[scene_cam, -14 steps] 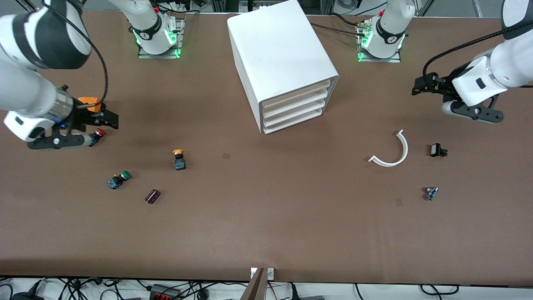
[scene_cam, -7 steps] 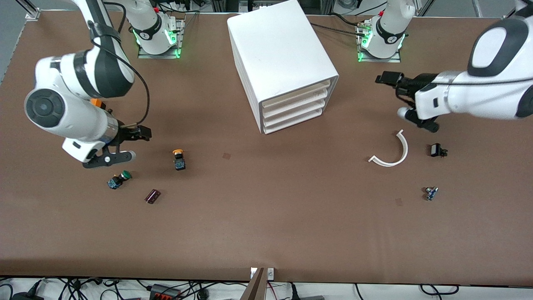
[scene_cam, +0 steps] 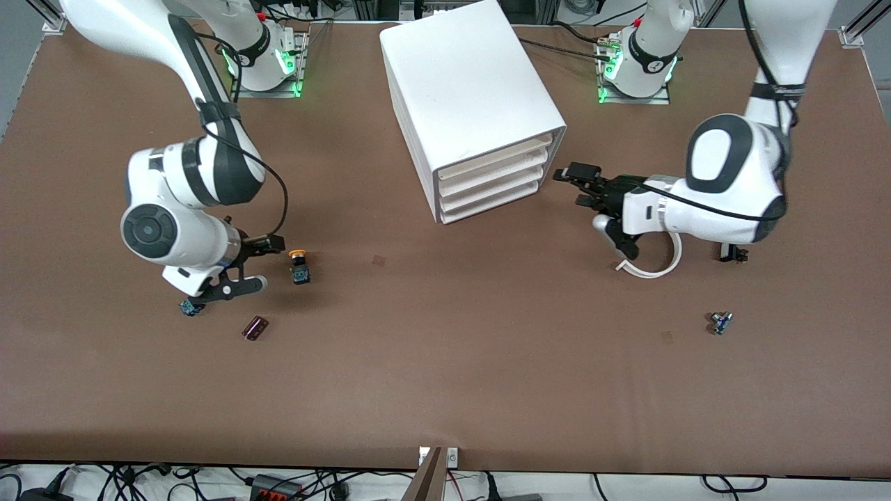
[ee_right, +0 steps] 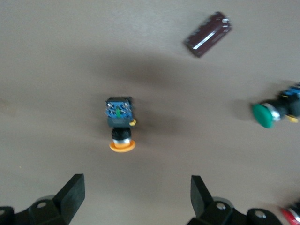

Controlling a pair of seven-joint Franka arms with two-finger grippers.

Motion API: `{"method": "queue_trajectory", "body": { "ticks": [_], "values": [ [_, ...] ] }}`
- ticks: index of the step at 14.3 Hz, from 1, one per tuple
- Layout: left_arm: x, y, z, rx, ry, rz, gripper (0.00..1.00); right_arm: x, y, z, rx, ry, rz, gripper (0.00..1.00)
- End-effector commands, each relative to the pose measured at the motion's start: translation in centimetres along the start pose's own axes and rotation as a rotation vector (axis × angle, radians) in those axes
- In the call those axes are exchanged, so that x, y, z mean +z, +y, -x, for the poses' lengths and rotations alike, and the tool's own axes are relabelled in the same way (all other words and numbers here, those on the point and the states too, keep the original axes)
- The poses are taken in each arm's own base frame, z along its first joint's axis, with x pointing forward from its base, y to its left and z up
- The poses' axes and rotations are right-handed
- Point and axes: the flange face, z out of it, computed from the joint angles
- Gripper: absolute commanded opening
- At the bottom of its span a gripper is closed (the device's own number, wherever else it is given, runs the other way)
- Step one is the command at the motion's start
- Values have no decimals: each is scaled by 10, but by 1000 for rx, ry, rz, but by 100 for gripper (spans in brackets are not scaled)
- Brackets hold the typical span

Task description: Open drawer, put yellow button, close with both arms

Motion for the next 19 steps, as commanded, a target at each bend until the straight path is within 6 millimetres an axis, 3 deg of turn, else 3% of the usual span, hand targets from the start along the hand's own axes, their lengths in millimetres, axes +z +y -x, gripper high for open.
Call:
{"method": "queue_trajectory", "body": {
  "ticks": [1,4,8,13,16,17,19],
  "values": [
    [13,-7,19,72,77,106,100,27,-11,-11,7,0,-25,100],
    [50,-23,37,46,143,269,100,56,-21,-20,-2,7,-18,100],
    [82,-39,47,65,92,380,83,89,-21,-26,5,-13,-14,100],
    [93,-37,53,74,33,449,74,120,-23,-31,3,-13,-9,100],
    [108,-54,54,109,34,467,71,127,-22,-30,5,-27,-9,100],
    [110,-57,54,123,40,467,66,128,-23,-28,3,-37,-8,100],
    [109,-57,54,126,40,467,46,130,-26,-26,-1,-51,-7,87]
  ]
}}
